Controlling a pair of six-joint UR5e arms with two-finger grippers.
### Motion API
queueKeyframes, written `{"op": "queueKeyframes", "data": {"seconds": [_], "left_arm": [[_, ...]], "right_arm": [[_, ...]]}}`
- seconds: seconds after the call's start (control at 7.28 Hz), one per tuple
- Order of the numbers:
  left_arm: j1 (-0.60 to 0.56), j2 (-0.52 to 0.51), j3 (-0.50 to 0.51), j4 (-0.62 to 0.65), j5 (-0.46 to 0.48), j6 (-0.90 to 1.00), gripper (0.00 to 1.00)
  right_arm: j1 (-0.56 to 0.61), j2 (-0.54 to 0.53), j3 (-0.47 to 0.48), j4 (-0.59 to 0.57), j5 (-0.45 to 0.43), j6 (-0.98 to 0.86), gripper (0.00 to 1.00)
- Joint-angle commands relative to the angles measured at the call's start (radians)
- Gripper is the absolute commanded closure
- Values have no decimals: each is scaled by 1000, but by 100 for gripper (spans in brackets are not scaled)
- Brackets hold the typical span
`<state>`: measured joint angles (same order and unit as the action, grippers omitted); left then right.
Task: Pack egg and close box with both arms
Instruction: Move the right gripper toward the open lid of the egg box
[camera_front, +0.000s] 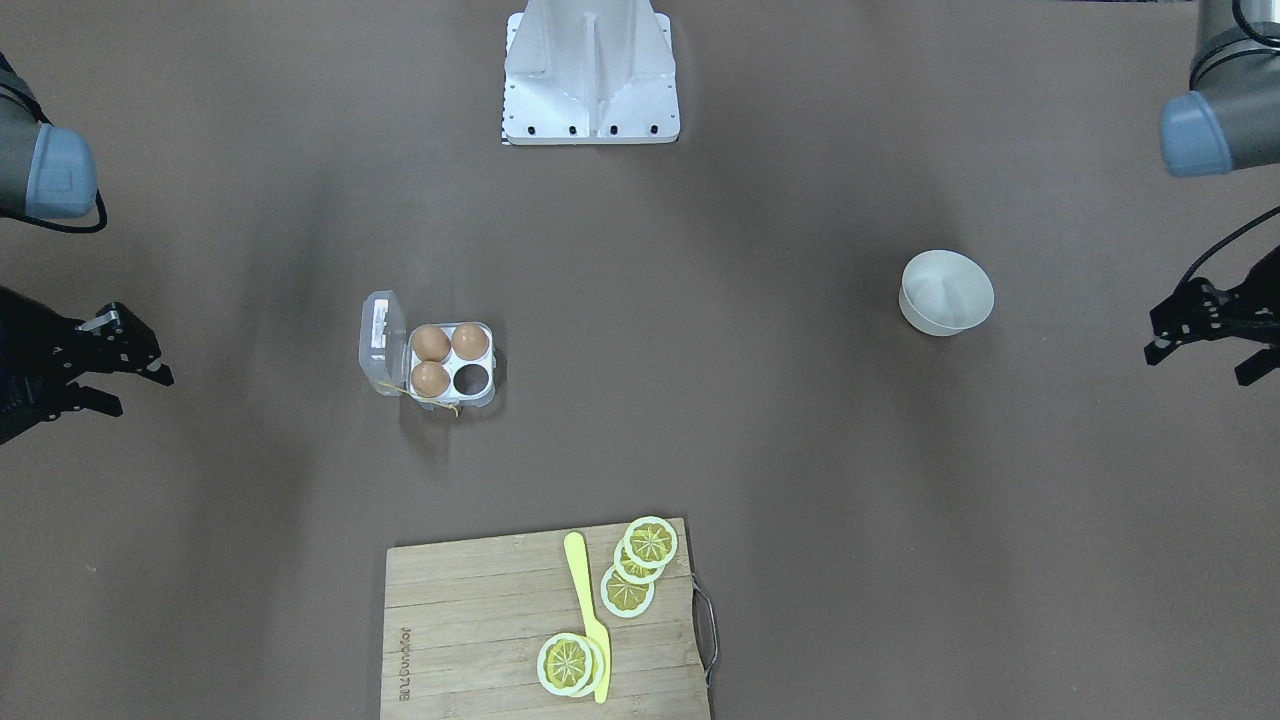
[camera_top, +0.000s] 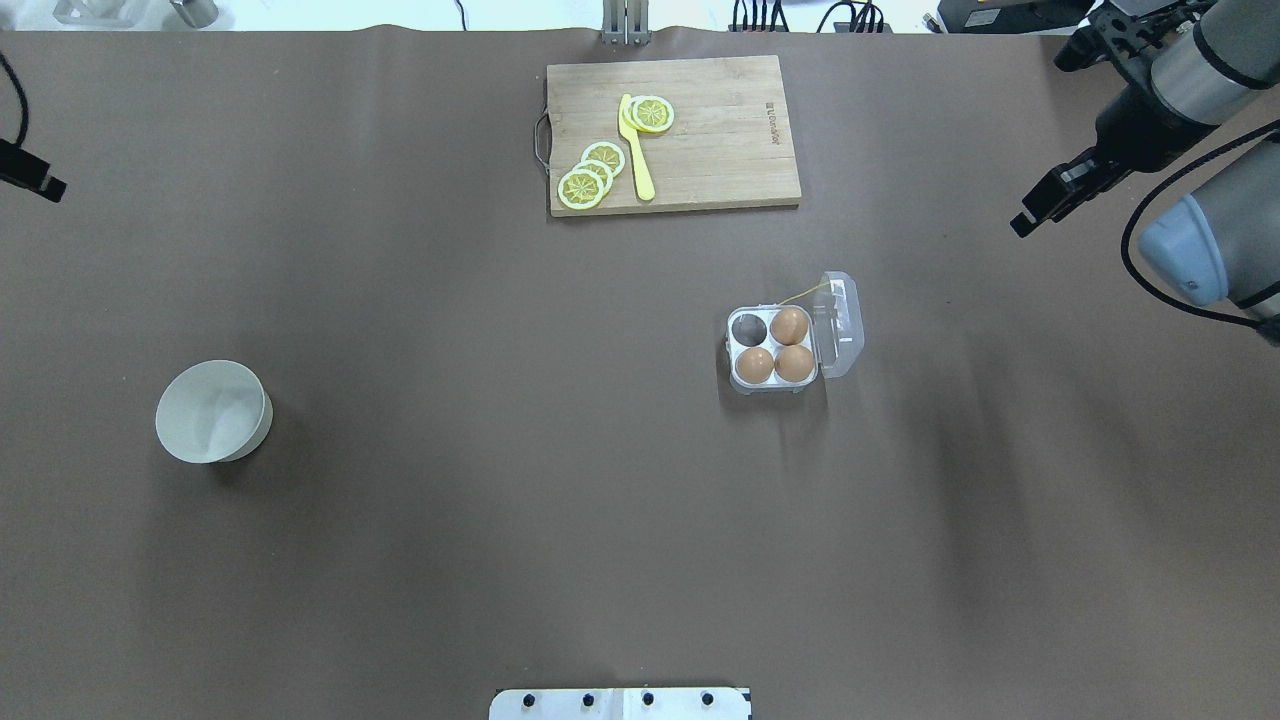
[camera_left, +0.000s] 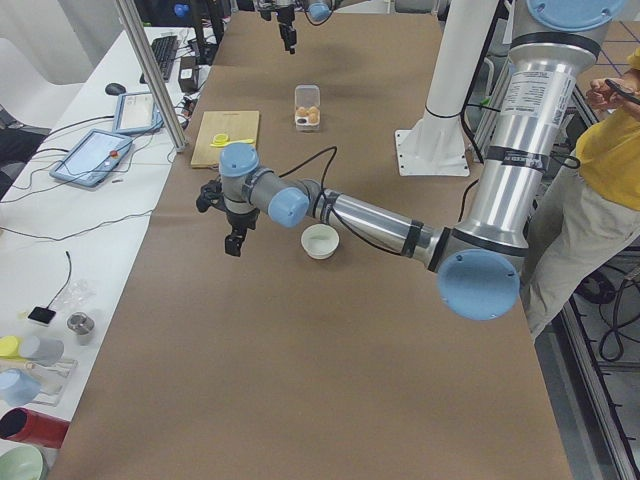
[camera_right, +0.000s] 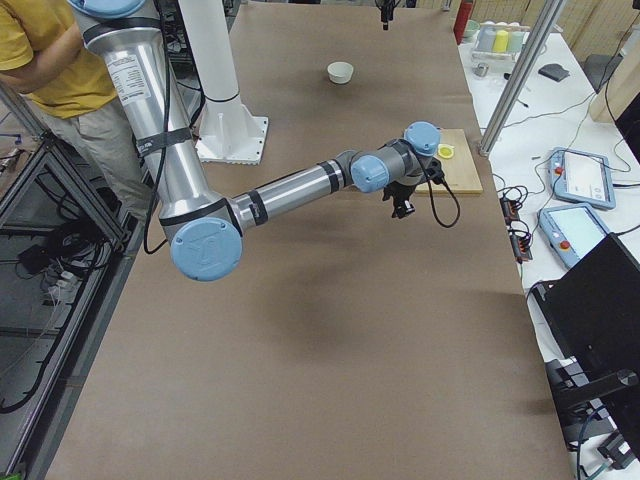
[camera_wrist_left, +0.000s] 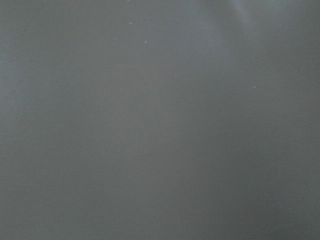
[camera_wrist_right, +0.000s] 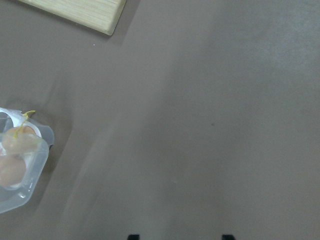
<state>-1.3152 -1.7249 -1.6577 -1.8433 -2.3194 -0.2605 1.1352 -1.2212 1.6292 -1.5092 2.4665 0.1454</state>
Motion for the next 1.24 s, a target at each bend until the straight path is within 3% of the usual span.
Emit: {"op": "queueKeyframes", "data": {"seconds": [0.0,0.41,0.69,1.1], "left_arm": [[-109,128,4,-114,-93,32,3],[-211,185,7,-109,-139,113,3],[-278,185,7,-108,-221,115,3],[-332,206,6,-109,-224,115,3]], "right_arm": [[-28,9,-9,-8,37,13,48],[-75,32,-54,-2,123,60,60],[-104,69,-136,3,239,60,61],[-155,161,-198,3,291,83,61]]}}
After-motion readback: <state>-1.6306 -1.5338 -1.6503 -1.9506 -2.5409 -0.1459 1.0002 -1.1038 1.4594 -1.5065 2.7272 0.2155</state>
